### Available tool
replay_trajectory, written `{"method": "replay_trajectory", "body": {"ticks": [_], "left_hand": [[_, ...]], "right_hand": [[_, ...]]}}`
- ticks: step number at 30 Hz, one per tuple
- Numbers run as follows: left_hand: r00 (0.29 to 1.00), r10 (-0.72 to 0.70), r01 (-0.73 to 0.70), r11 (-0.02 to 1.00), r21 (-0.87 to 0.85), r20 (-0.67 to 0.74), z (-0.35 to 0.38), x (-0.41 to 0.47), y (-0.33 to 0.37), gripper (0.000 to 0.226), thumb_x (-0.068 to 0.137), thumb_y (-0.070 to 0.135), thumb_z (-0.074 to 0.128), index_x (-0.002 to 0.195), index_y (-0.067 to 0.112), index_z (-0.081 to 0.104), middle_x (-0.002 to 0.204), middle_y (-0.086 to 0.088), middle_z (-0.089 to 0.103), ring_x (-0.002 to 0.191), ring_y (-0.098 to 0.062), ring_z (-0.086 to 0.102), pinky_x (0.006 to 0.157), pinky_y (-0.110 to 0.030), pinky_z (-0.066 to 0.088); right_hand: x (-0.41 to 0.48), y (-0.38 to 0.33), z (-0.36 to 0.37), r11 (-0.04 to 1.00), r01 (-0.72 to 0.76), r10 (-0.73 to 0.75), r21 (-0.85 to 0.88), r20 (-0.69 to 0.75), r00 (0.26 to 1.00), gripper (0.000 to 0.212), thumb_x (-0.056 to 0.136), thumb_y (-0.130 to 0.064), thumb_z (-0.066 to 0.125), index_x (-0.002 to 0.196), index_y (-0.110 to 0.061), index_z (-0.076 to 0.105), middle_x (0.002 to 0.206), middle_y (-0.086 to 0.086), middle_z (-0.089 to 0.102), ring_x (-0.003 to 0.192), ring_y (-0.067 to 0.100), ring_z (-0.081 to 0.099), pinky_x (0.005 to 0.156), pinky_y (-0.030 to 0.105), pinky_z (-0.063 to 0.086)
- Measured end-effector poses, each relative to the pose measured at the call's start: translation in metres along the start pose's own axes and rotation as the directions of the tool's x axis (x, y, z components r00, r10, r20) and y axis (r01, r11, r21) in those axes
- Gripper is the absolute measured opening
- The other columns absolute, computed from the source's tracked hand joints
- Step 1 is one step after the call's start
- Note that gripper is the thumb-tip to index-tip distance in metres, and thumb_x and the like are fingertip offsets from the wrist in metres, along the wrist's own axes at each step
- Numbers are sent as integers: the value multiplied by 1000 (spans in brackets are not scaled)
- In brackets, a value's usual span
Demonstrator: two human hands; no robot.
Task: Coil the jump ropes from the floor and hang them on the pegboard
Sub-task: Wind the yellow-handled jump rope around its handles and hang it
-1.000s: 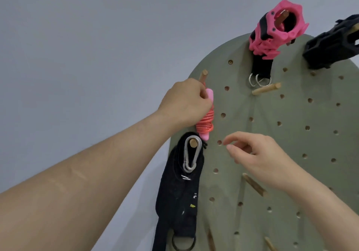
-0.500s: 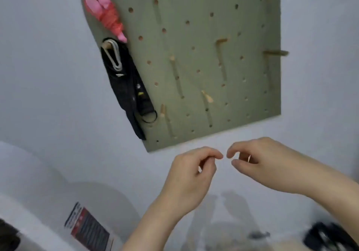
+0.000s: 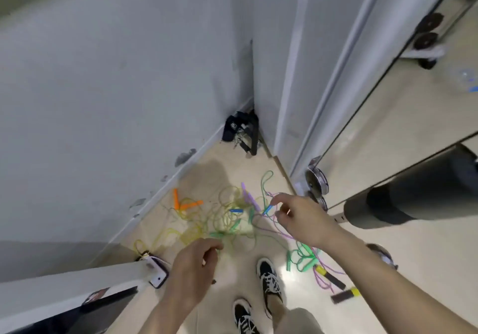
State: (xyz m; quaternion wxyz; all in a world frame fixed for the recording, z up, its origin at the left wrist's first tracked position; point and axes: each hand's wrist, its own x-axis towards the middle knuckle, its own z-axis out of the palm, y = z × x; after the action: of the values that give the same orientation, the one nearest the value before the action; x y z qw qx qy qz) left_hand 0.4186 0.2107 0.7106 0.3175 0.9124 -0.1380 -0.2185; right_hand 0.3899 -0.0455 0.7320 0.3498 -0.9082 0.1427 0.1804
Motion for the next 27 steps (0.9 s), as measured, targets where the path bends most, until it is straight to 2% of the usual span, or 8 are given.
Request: {"method": "replay_trajectory", "body": {"ticks": [3,5,7,9,12,15,20,27], "left_hand": [[997,30,-29,1000,-11,73,44,-7,-22,39,86,4,60,80,42,61,86,24,64,82,6,57,69,-12,44],[992,57,-53,998,-37,111,80,-13,-45,27,88,14,55,76,38,60,79,21,63,75,0,58,71,-22,50],[989,92,-86,995,-59,117,114,-18,-67,16,86,25,46,83,31,60,79,24,61,71,0,56,70,-15,47],[992,79,-71,994,-84,97,148,-24,-89,21,82,26,44,88,32,63,81,33,59,75,5,55,69,-1,38],[987,-19,33,996,-86,161,196,-30,-119,19,84,19,51,88,26,68,83,24,61,78,-2,57,69,-4,34],[967,-36,28,999,35,252,248,-36,-143,20,92,11,51,97,22,68,96,11,63,90,-11,59,74,-17,35],[923,-53,-6,988,154,381,348,-37,-166,26,94,15,44,108,22,64,104,5,62,100,-16,57,87,-27,41],[839,2,-176,947,269,544,561,1,-214,30,93,17,44,118,22,60,116,0,62,111,-20,53,91,-31,45]], "right_hand": [[-37,55,38,991,-136,136,-7,-18,991,31,93,-20,51,123,-22,59,98,0,71,97,24,62,76,26,40],[-62,91,73,973,-226,226,-34,1,974,32,92,-17,50,123,-23,58,102,0,69,95,23,63,78,28,43],[-81,128,106,957,-289,290,-35,16,957,32,90,-18,47,120,-27,57,102,-2,68,91,23,67,79,32,50],[-95,162,140,942,-325,329,-81,48,943,33,87,-21,46,117,-31,55,103,-7,69,93,19,67,82,32,50],[-108,204,185,924,-344,362,-166,95,927,41,88,-18,50,125,-32,57,117,-11,65,105,13,61,86,26,45],[-111,242,227,918,-338,373,-207,165,913,46,89,-18,51,133,-31,52,126,-5,60,116,15,57,90,24,41],[-95,319,300,874,-476,485,-97,245,840,44,91,-15,53,135,-23,50,130,3,59,115,21,55,93,26,39],[-67,475,416,763,-625,594,163,203,778,48,91,-11,52,138,-21,46,129,3,53,113,21,52,94,28,38]]}}
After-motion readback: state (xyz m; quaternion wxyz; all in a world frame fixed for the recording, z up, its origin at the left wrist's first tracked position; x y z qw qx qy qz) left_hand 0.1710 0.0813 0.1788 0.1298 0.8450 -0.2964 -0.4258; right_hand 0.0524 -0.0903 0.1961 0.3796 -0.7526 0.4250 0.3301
